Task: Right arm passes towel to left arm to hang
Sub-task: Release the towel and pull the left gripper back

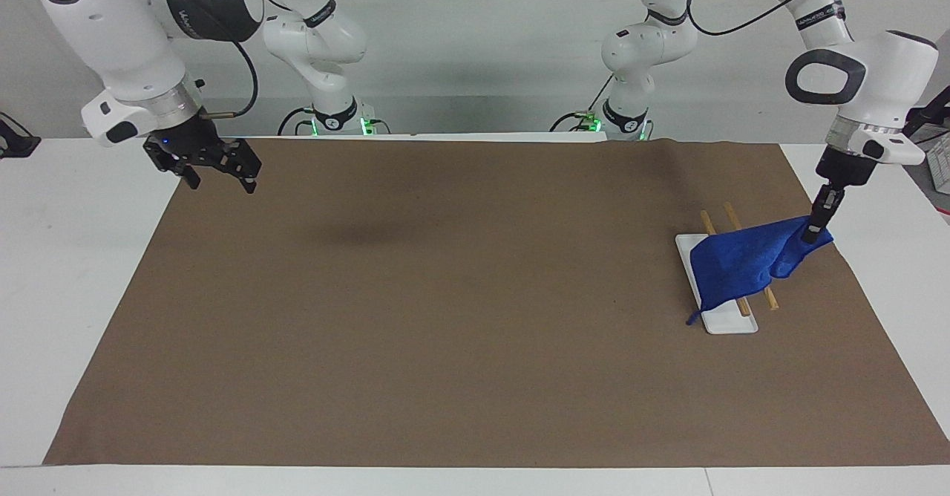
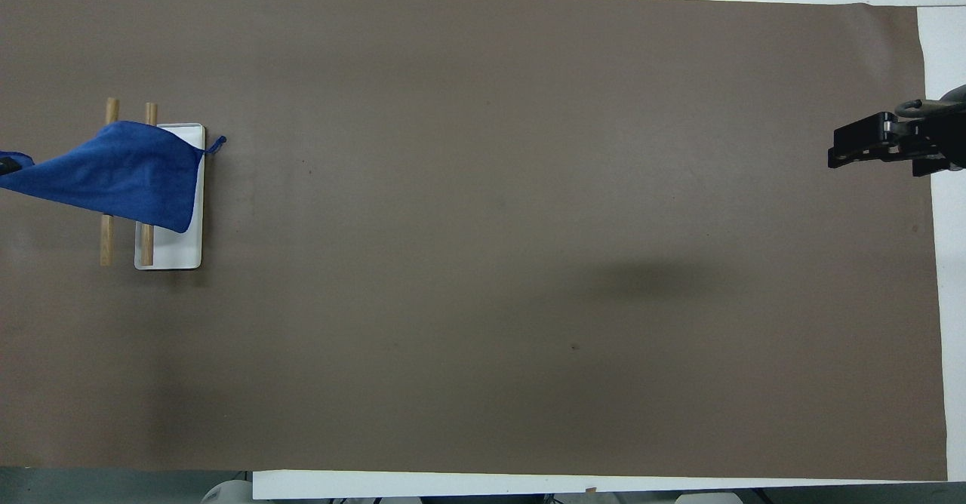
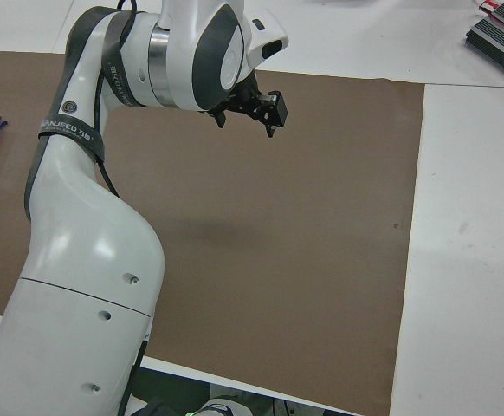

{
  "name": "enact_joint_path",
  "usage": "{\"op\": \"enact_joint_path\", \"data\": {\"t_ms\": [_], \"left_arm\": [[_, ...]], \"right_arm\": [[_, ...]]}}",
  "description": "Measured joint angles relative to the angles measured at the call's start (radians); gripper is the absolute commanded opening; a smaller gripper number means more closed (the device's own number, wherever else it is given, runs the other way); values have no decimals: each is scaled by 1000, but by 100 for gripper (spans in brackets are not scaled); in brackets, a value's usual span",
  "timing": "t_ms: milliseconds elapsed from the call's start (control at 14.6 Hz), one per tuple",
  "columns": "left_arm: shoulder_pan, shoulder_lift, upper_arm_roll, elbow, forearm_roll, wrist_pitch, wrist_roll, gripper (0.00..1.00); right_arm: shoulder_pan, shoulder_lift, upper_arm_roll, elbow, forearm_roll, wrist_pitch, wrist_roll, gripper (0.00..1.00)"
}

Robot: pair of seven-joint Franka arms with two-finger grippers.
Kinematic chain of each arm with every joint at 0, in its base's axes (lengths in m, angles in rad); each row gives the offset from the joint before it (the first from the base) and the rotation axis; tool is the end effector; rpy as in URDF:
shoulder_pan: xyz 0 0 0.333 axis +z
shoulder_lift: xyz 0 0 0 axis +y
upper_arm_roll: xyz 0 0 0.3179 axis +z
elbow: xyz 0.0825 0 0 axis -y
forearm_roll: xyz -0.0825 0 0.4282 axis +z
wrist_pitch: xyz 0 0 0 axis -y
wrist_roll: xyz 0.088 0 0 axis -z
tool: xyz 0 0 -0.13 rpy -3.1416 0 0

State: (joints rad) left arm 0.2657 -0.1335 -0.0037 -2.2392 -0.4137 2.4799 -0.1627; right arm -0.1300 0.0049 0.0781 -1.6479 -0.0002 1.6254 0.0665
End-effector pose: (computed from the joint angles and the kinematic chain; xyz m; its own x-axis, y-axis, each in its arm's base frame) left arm 0.5611 0.1461 0.4237 0.7033 0.6661 0.2484 0.5564 -0.7333 0.3908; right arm 0.6012 -0.0313 0.5653 0.9926 -0.1181 -0.0273 -0.1181 -0.9930 0.0016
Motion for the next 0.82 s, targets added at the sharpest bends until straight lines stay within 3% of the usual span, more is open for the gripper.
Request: {"op": "enact_joint_path", "data": {"t_ms": [205,273,341,820], "left_arm": [[7,0,-1,-7,0,0,15,15],[7,0,-1,-8,0,0,16,45],[8,0,-1,-8,0,0,17,99],[36,-1,0,34,30,-31,25,99]], "right_arm": [[0,0,0,0,0,0,0,100],[0,0,0,0,0,0,0,100],[0,0,0,0,0,0,0,100],[0,0,0,0,0,0,0,100]]}}
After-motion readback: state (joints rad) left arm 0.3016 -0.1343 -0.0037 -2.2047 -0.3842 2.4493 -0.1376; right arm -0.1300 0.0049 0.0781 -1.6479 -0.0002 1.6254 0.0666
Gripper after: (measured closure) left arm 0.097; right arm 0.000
